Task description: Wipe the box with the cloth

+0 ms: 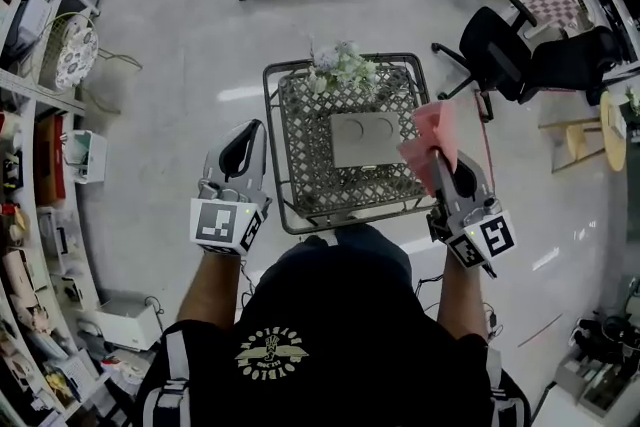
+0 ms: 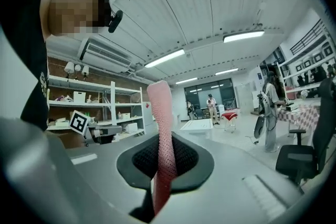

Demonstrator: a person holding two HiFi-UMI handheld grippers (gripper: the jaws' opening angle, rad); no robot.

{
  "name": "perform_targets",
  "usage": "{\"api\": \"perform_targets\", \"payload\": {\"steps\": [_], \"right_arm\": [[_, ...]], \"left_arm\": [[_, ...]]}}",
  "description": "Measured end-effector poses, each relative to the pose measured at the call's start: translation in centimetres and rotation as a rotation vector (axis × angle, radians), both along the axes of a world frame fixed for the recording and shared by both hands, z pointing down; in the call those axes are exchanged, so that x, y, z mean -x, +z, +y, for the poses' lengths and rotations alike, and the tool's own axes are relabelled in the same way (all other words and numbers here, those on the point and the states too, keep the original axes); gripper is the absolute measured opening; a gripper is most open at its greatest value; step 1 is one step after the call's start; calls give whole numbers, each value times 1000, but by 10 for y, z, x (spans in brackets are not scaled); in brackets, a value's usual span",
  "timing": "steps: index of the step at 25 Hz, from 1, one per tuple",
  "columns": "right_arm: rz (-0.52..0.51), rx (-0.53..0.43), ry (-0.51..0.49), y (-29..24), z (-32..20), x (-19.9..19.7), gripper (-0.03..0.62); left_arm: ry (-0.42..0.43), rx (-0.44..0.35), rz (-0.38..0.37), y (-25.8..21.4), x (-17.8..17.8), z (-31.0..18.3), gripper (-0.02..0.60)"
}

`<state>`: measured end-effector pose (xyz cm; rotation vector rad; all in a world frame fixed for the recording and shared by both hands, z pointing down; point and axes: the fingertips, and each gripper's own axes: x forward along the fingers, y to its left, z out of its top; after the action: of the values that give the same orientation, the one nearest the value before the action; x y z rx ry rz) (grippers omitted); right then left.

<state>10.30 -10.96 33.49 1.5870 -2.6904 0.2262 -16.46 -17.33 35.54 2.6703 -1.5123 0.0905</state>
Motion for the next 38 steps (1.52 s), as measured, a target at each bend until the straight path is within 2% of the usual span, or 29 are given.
{"api": "perform_targets", "payload": {"steps": [7, 14, 18, 26, 30, 34, 38], "right_arm": [[35, 150, -116, 93, -32, 19, 17], [37, 229, -198, 146, -78, 24, 17], [82, 281, -282, 193, -88, 36, 17], [147, 425, -389, 306, -107, 62, 17], [189, 528, -403, 374, -118, 74, 17], [254, 645, -368, 435, -130, 81, 17], [290, 698, -338, 466, -142, 79, 17]], "left_arm": [[-22, 59, -9, 31, -25, -20, 0], [-61, 150, -25, 69, -37, -42, 0], [-66, 211, -35, 104, -54, -49, 0], [-146, 297, -1, 160, -61, -52, 0], [-179, 346, -16, 183, -58, -44, 0], [-204, 377, -33, 189, -54, -38, 0], [-212, 388, -49, 188, -57, -33, 0]]}}
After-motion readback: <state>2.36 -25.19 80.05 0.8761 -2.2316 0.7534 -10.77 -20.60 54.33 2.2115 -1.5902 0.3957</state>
